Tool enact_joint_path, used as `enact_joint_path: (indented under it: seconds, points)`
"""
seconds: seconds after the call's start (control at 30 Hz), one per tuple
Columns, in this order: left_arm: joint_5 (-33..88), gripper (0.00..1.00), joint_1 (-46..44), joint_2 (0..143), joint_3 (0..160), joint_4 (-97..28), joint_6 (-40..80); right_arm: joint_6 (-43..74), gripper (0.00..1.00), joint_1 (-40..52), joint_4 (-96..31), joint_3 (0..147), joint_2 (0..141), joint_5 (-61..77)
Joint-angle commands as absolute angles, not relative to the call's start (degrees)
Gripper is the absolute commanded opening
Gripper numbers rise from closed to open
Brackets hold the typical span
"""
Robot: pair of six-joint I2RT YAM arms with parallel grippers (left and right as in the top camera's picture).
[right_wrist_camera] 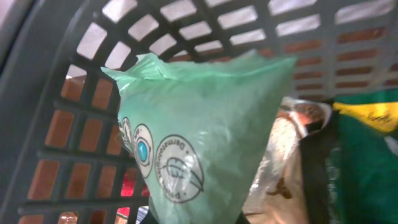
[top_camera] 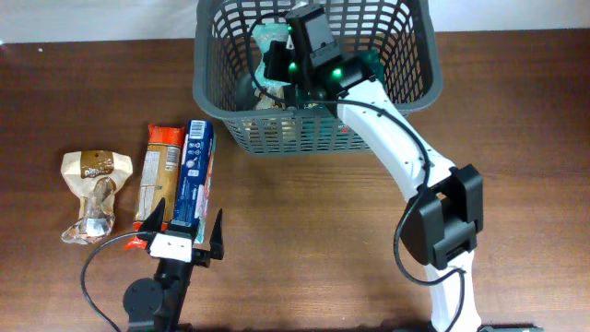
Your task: Pack container
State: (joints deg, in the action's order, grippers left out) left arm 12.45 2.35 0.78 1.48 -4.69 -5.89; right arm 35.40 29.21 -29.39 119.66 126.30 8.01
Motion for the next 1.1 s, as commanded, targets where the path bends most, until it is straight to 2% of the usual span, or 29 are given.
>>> enact_joint_path:
  seconds: [0.0, 0.07, 0.17, 0.2, 0.4, 0.67, 0.9, 1.07]
  points:
    - [12.25, 0.99, 2.13, 0.30, 1.10, -4.71, -5.21, 35.44, 0.23, 29.67, -27.00, 120.11, 126.76, 9.41]
    - [12.25, 0.99, 2.13, 0.30, 1.10, -4.71, -5.21, 35.44, 0.33, 29.67, -26.02, 120.11, 126.76, 10.76]
    - [12.25, 0.99, 2.13, 0.30, 1.10, -4.71, -5.21, 35.42, 0.68, 29.67, -25.47, 120.11, 126.76, 13.41]
    - [12.25, 0.99, 2.13, 0.30, 1.10, -4.71, -5.21, 35.42, 0.75, 29.65, -25.50, 120.11, 126.76, 14.06]
    - [12.25, 0.99, 2.13, 0.30, 1.10, -4.71, -5.21, 30.28, 0.74, 27.38, -27.11, 121.01, 123.81, 16.53]
    - [12.25, 0.99, 2.13, 0.30, 1.10, -4.71, -5.21, 17.34, 0.70, 19.68, -38.79, 124.81, 111.81, 14.63]
    - [12.25, 0.99, 2.13, 0.30, 1.10, -4.71, -5.21, 10.92, 0.72, 9.39, -45.78, 126.43, 98.43, 4.54]
    - [12.25, 0.99, 2.13, 0.30, 1.10, -4.71, -5.21, 11.84, 0.77, -3.57, -50.54, 126.41, 93.30, 2.74]
